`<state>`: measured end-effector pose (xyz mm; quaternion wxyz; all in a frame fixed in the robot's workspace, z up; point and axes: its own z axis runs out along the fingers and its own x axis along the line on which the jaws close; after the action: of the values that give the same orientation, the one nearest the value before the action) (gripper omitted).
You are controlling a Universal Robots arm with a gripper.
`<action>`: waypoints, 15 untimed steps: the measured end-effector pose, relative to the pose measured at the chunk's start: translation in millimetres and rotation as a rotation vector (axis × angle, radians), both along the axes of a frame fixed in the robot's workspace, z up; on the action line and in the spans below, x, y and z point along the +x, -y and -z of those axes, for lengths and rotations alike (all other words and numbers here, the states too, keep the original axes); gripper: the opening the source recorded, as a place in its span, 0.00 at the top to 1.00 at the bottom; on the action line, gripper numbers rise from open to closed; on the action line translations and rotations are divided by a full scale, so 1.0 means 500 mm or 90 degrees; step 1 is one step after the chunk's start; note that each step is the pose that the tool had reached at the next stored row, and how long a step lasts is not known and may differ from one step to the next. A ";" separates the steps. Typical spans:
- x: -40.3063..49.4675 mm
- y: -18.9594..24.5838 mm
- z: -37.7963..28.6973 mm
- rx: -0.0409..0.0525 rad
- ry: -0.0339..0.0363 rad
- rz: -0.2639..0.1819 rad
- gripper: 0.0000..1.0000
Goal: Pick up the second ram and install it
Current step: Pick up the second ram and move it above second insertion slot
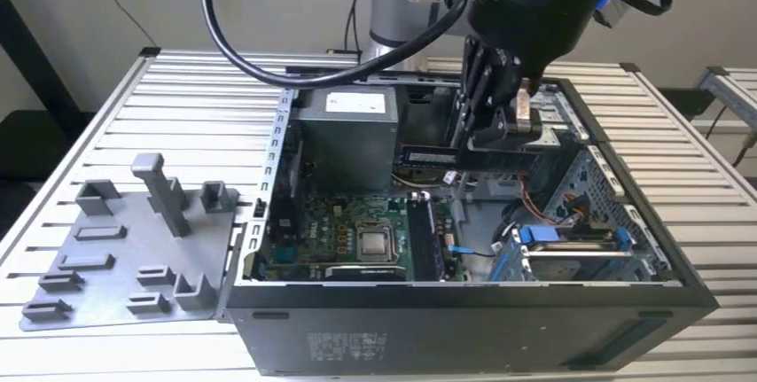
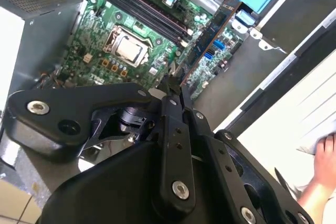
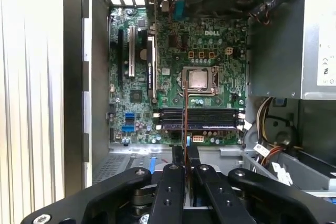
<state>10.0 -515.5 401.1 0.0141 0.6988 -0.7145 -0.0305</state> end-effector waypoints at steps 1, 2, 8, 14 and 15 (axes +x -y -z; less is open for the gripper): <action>0.000 -0.0002 0.000 -0.0005 0.0003 0.001 0.86; 0.000 -0.0002 0.000 -0.0008 0.0005 0.001 0.86; 0.000 -0.0002 0.001 -0.0019 0.0009 0.001 0.86; 0.000 -0.0002 0.002 -0.0023 0.0159 0.001 0.86; 0.000 -0.0002 0.002 -0.0023 0.0163 0.001 0.86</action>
<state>10.0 -515.4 400.2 0.0062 0.6987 -0.7151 -0.0203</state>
